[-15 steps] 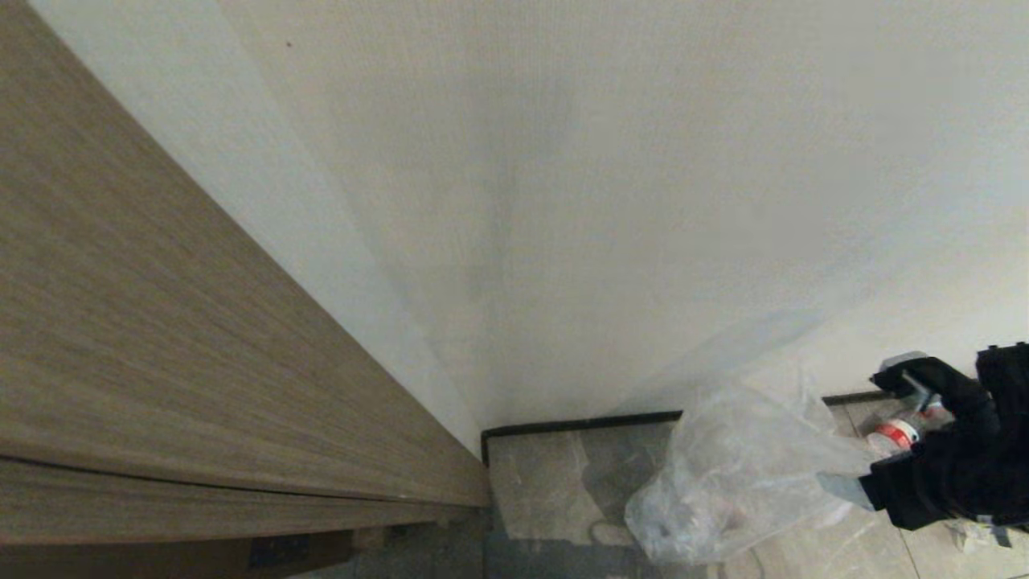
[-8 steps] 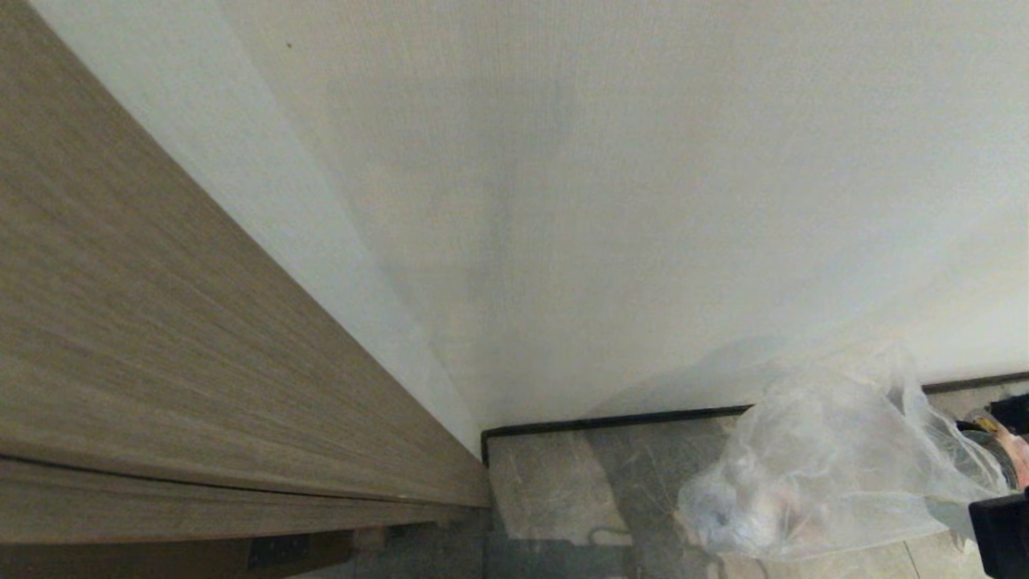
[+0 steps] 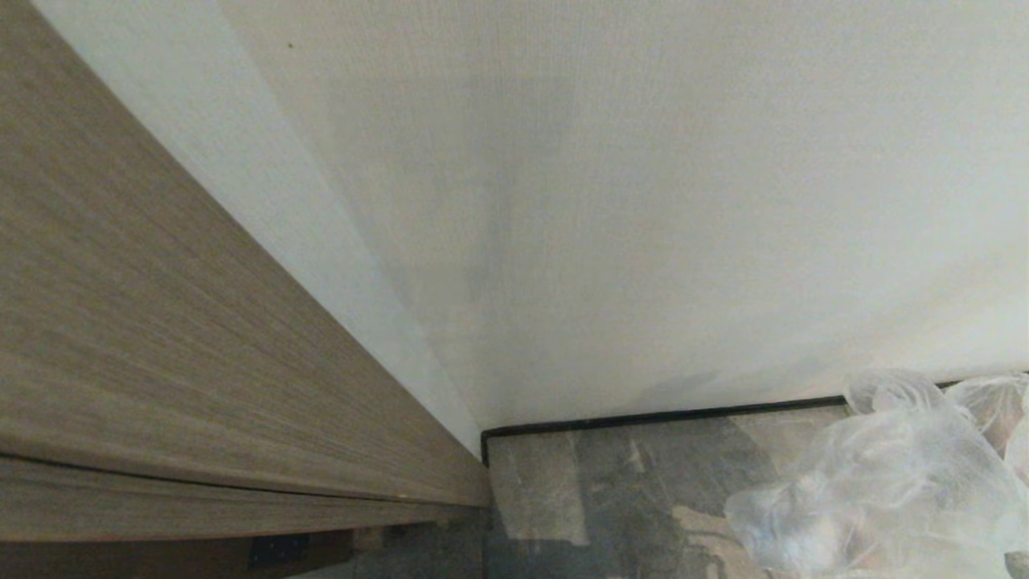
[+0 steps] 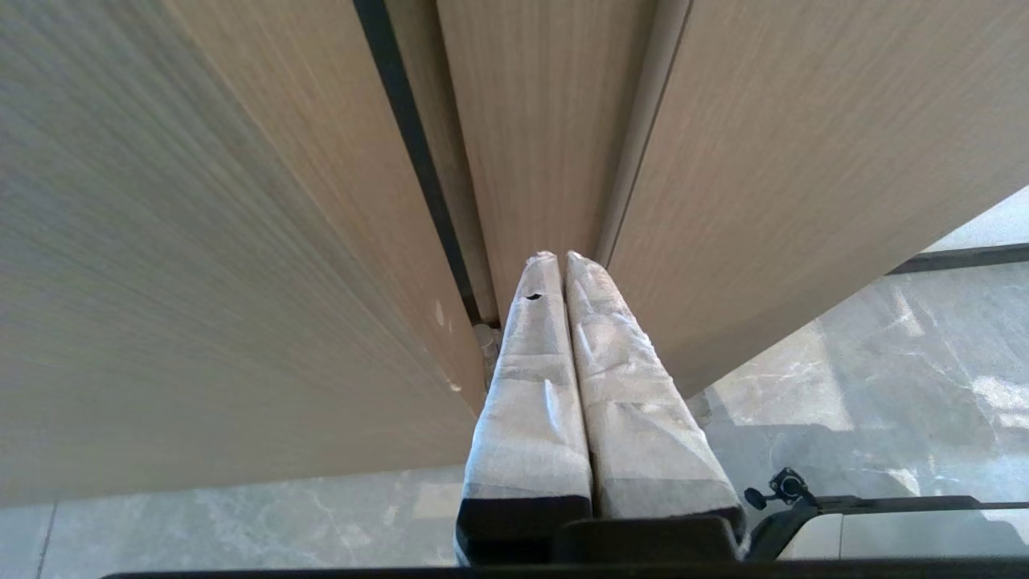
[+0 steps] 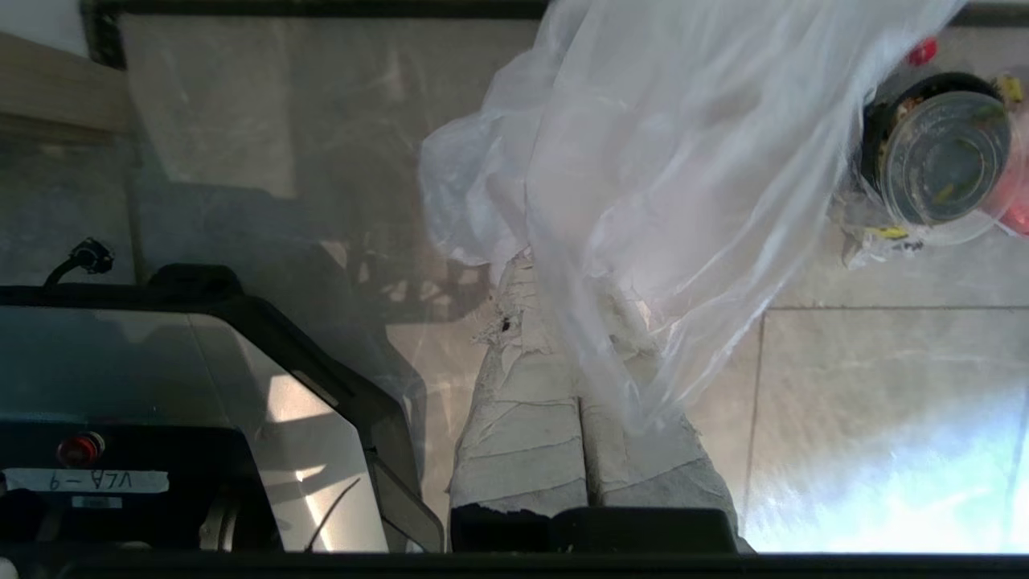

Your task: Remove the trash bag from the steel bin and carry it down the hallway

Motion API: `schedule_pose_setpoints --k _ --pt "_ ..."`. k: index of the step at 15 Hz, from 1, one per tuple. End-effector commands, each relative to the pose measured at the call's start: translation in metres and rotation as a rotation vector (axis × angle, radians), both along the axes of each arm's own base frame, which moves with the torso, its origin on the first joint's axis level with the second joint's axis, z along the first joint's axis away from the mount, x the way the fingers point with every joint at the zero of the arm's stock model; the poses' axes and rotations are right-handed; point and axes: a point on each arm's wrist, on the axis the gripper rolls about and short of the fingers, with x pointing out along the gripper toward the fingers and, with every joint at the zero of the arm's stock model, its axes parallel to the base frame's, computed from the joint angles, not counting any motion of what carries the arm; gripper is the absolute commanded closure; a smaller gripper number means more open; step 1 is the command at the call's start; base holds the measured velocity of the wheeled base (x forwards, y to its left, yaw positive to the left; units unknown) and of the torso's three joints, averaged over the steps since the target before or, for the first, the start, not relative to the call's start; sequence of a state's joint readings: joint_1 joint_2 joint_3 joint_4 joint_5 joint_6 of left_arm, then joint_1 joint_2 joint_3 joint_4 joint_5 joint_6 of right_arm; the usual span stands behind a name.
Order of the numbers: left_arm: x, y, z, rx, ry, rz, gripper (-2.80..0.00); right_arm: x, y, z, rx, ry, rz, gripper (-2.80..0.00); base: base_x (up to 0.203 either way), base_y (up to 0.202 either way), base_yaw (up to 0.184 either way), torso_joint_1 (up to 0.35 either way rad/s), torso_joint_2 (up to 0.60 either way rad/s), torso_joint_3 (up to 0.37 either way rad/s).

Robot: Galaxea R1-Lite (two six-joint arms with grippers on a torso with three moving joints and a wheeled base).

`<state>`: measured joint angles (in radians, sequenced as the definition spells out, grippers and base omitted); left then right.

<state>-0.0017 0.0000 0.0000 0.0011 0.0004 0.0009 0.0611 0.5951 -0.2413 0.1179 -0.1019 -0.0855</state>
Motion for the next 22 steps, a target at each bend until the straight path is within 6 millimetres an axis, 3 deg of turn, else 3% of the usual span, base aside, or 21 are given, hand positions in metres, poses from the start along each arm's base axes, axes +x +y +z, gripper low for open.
schedule_pose_setpoints --k 1,3,7,11,13,22 --pt "0.000 0.000 0.000 0.001 -0.001 0.001 0.00 -0.030 -0.002 -0.014 0.014 -0.135 0.013 0.00 0.000 0.000 0.000 0.000 0.00 0.000" --pt "0.000 0.000 0.000 0.001 -0.001 0.000 0.00 -0.041 0.000 -0.036 0.050 -0.119 0.085 0.00 0.000 0.000 0.000 0.000 0.00 0.000" --pt "0.000 0.000 0.000 -0.001 0.000 0.000 0.00 -0.040 0.001 -0.043 0.052 -0.154 -0.016 0.00 0.000 0.000 0.000 0.000 0.00 0.000" --pt "0.000 0.000 0.000 -0.001 -0.001 0.001 0.00 -0.057 0.001 -0.054 0.061 -0.357 0.041 0.00 0.000 0.000 0.000 0.000 0.00 0.000" --pt "0.000 0.000 0.000 0.000 -0.001 0.000 0.00 -0.058 0.000 -0.055 0.104 -0.441 0.027 0.00 0.000 0.000 0.000 0.000 0.00 0.000" --pt "0.000 0.000 0.000 0.001 0.000 0.000 0.00 -0.057 0.000 -0.056 0.121 -0.438 0.018 0.00 0.000 0.000 0.000 0.000 0.00 0.000"
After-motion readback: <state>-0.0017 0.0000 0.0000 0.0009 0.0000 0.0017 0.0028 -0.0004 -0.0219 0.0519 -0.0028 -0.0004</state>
